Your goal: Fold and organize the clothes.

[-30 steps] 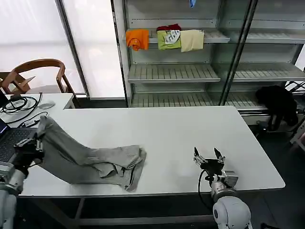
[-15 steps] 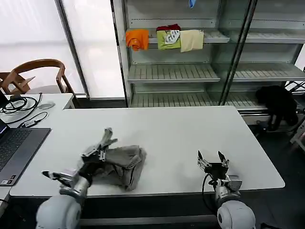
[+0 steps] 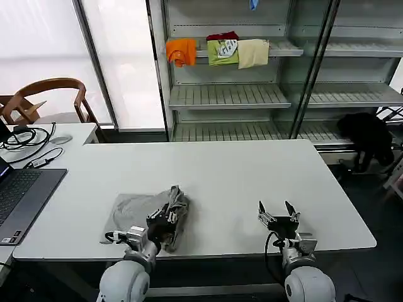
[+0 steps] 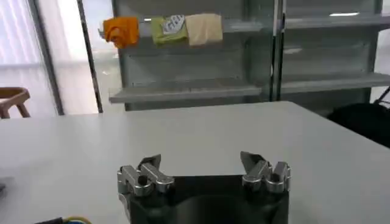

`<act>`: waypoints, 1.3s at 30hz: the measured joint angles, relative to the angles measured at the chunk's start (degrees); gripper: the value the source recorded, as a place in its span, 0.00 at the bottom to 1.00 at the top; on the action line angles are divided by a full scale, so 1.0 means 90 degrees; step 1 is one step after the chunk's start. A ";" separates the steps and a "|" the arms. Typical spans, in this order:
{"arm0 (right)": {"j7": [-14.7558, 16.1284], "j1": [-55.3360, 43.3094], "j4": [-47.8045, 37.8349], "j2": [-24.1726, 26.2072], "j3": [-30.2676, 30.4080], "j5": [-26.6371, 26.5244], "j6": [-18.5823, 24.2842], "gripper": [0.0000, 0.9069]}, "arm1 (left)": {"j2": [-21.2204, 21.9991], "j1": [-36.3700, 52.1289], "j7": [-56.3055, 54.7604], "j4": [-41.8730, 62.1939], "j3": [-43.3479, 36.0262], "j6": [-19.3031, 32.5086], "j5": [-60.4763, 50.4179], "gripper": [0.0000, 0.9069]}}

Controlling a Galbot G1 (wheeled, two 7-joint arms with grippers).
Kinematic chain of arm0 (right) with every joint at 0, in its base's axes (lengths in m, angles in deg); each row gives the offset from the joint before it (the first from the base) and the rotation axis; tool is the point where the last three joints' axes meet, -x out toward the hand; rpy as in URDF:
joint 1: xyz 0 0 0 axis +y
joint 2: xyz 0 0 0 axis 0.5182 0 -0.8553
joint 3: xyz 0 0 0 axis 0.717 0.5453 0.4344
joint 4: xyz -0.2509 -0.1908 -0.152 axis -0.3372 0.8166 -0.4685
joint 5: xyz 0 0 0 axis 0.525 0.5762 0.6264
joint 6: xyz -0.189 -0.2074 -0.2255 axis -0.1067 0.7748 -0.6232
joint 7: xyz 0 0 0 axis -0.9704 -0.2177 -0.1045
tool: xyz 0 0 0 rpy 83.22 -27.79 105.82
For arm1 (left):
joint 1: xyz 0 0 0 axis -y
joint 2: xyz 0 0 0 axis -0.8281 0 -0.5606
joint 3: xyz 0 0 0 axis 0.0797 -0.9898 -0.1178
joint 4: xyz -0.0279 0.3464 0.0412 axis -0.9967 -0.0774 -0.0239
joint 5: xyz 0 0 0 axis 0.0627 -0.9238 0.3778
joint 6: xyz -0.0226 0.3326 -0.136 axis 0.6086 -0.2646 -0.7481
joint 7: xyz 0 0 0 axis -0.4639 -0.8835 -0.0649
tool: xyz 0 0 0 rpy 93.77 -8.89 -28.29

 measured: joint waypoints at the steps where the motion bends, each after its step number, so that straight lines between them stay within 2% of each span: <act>1: 0.0002 -0.0003 -0.0006 -0.0007 0.0006 0.0009 0.0000 1.00 | 0.0037 -0.0012 -0.0041 0.0017 -0.0061 0.0012 0.0000 1.00; 6: 0.0003 -0.0036 -0.0007 -0.0043 0.0014 0.0039 0.0000 1.00 | 0.0230 -0.0079 -0.0193 -0.0052 -0.0349 0.0110 0.0080 1.00; 12: 0.0007 -0.0016 -0.0017 -0.0071 -0.0003 0.0041 0.0018 1.00 | 0.0219 -0.0124 -0.0559 -0.0495 -0.0322 0.0236 0.0552 1.00; 17: 0.0009 -0.0044 -0.0061 -0.0075 0.0009 0.0051 0.0019 1.00 | -0.0019 -0.0167 -0.0621 -0.0588 0.0401 0.0409 0.0904 1.00; 25: -0.0004 -0.0157 -0.0165 -0.0175 0.0117 0.0146 -0.0014 1.00 | -0.0650 -0.0314 -0.0208 0.0011 0.1813 0.0575 0.1372 0.99; 39: -0.0002 -0.0198 -0.0181 -0.0243 0.0182 0.0227 -0.0111 1.00 | -0.1040 -0.0282 0.0316 0.0895 0.2543 0.0511 0.1781 1.00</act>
